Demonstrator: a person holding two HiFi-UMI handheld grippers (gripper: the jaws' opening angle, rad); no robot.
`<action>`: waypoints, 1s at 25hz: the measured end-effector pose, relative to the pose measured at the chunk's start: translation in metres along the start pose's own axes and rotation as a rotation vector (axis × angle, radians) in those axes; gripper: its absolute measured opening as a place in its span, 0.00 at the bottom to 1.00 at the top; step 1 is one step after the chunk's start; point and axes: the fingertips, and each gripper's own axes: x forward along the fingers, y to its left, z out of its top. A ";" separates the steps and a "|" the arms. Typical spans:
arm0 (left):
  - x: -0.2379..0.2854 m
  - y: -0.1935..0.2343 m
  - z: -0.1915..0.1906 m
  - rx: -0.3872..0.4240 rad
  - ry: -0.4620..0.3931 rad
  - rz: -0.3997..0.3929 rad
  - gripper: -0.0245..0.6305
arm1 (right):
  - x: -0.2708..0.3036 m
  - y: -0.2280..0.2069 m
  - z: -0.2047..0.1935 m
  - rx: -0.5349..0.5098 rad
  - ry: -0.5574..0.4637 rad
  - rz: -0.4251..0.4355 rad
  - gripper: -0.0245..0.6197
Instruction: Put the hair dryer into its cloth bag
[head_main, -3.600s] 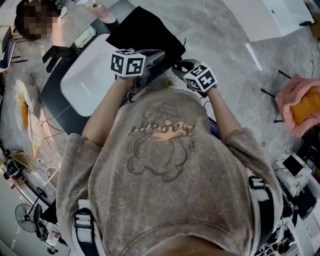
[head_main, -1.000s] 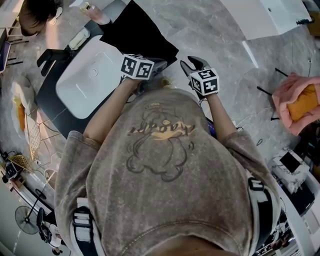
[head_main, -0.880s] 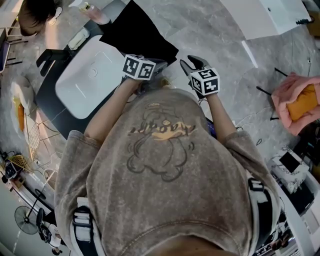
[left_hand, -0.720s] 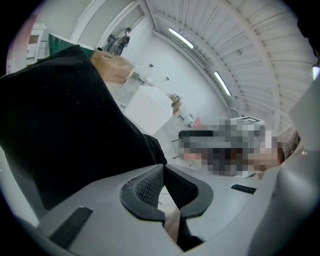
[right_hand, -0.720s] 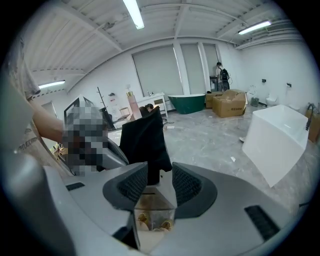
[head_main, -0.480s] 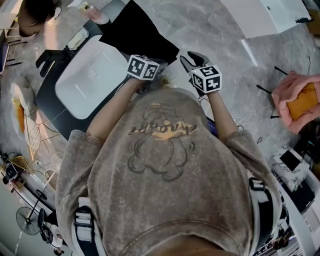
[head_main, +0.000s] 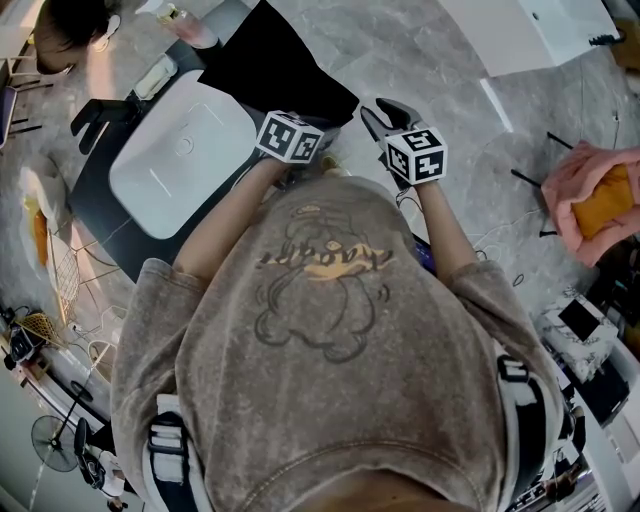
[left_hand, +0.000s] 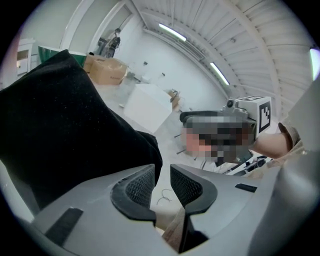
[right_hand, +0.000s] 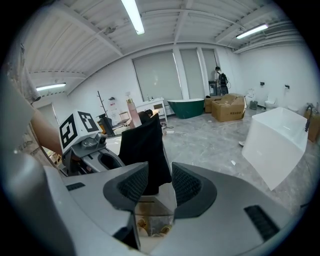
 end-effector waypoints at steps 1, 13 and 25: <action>-0.002 -0.004 0.001 0.005 0.004 -0.012 0.18 | 0.000 0.000 0.001 -0.003 -0.001 0.002 0.25; -0.099 -0.019 0.073 0.068 -0.271 0.033 0.24 | -0.010 0.019 0.057 -0.017 -0.115 0.069 0.25; -0.250 0.005 0.102 0.101 -0.663 0.335 0.27 | -0.023 0.080 0.141 -0.112 -0.274 0.196 0.25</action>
